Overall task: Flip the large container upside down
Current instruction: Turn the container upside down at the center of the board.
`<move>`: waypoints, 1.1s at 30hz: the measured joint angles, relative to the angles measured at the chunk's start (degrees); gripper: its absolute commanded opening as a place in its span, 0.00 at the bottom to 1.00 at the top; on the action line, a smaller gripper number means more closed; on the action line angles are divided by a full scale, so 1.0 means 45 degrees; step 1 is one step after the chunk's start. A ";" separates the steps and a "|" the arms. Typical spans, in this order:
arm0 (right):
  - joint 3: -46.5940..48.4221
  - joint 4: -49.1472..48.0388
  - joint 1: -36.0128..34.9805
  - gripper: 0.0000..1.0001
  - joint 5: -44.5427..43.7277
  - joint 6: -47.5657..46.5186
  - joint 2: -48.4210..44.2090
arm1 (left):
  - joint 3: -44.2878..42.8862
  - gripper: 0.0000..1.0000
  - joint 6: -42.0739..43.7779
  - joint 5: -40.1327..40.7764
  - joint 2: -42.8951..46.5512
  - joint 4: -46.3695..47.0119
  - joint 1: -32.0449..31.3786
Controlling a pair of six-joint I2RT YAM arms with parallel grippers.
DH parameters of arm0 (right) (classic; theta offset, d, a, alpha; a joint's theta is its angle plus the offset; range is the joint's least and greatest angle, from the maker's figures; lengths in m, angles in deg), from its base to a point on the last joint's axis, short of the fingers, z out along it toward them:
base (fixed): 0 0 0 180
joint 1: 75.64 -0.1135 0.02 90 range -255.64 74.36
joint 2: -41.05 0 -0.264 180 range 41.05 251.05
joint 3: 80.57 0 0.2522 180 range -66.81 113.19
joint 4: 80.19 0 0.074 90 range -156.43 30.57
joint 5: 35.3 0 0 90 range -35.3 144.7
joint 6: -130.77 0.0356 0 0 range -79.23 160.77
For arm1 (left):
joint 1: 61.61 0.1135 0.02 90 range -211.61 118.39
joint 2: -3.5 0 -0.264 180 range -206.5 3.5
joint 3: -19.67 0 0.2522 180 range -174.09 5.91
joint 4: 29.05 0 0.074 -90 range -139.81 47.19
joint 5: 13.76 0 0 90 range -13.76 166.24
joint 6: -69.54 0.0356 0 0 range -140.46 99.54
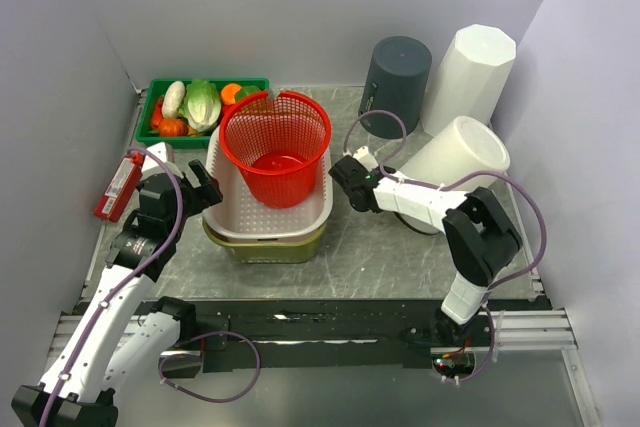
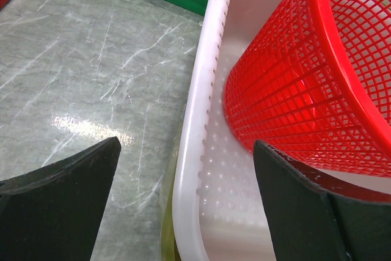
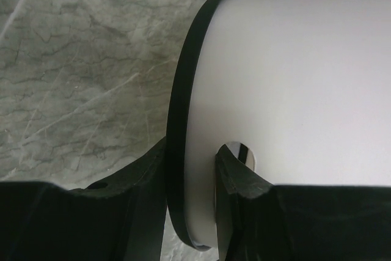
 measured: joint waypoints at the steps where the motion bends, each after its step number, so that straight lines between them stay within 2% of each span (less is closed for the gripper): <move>1: 0.0000 0.0010 0.0005 0.15 0.0034 0.0044 0.0151 | 0.0005 0.96 0.0000 0.0000 0.0000 0.0000 0.0000; 15: -0.0520 -0.0942 0.1282 0.20 0.2035 0.0612 0.0544 | 0.0000 0.96 0.0005 -0.0005 -0.0005 0.0000 0.0000; 23: -0.0563 -0.1073 0.1501 0.24 0.2749 0.0607 0.0908 | 0.0000 0.96 0.0005 -0.0005 -0.0005 0.0000 0.0000; 33: -0.0563 -0.1069 0.1501 0.41 0.3172 0.0612 0.0908 | 0.0000 0.96 0.0010 -0.0010 -0.0005 0.0000 0.0000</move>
